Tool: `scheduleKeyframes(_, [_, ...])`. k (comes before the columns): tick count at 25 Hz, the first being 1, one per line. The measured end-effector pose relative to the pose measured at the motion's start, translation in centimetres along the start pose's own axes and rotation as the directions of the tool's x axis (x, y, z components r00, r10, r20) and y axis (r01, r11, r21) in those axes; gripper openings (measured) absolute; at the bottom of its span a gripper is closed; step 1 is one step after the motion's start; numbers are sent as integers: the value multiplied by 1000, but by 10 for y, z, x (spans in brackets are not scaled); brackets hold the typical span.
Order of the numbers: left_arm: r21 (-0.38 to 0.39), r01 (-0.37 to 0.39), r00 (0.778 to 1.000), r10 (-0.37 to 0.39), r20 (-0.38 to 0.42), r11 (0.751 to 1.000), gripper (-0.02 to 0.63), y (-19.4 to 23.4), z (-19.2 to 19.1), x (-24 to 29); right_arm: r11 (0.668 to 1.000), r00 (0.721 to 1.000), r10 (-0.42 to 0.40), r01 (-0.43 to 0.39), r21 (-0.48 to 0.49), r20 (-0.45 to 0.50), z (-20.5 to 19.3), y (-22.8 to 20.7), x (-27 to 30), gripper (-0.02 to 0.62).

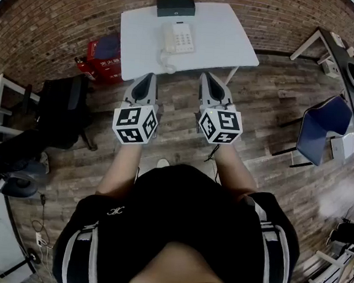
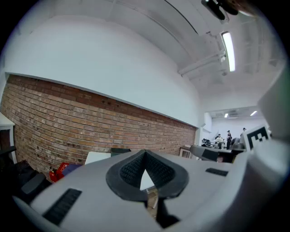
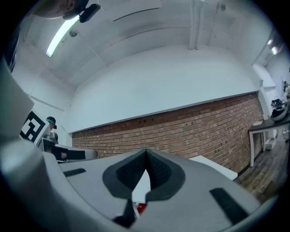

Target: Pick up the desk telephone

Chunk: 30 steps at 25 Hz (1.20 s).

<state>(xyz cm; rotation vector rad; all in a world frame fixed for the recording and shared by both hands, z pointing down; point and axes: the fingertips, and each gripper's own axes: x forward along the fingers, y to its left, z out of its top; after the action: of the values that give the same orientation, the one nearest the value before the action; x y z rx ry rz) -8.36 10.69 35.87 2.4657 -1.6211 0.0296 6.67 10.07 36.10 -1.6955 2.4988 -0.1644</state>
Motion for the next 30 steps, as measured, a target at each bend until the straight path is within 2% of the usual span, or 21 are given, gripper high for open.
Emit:
scheduleKeyframes(9, [-19, -17, 1000, 17, -13, 1000, 0, 6, -5, -1, 1000, 1000, -6, 6, 14, 5, 1, -2, 0, -2])
scheduleKeyframes(15, [-13, -9, 1000, 9, -14, 1000, 0, 11, -2, -3, 998, 1000, 28, -29, 51, 14, 3, 11, 1, -2])
scheduleKeyframes(30, [18, 87, 996, -87, 2, 996, 0, 51, 4, 1, 999, 999, -33, 33, 22, 27, -7, 47, 28, -2])
